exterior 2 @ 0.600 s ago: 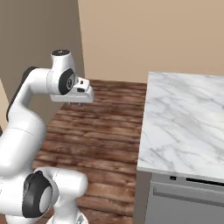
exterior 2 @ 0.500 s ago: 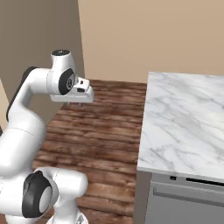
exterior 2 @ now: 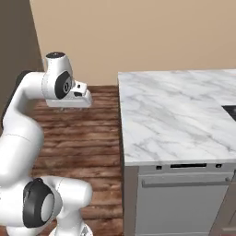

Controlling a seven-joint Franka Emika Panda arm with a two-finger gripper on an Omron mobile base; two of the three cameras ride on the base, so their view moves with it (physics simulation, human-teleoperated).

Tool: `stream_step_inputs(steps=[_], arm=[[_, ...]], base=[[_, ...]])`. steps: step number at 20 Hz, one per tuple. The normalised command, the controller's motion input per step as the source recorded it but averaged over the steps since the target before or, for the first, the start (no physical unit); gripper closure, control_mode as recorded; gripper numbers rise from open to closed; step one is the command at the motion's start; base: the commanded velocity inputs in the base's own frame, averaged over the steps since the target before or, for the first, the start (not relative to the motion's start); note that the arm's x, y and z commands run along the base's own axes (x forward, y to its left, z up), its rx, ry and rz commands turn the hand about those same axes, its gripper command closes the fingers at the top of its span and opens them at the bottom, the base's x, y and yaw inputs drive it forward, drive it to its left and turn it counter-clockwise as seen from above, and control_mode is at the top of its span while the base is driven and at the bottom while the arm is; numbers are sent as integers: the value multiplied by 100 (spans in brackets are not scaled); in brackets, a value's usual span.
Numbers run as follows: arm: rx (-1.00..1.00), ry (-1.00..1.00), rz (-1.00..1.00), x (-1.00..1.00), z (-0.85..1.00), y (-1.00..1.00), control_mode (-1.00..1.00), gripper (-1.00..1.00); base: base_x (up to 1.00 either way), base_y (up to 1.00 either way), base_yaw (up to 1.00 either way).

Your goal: Open the dishwasher door and pull out the top rack.

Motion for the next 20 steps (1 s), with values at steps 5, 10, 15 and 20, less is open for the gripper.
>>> stream_step_inputs(steps=[5,10,15,20], arm=[[0,0,0,0,0,0,100,-100],[0,0,0,0,0,0,100,-100],[0,0,0,0,0,0,100,-100],[0,0,0,0,0,0,100,-100]], base=[[-28,12,-69],[-25,12,-56],[-1,61,-46],[4,93,-38]])
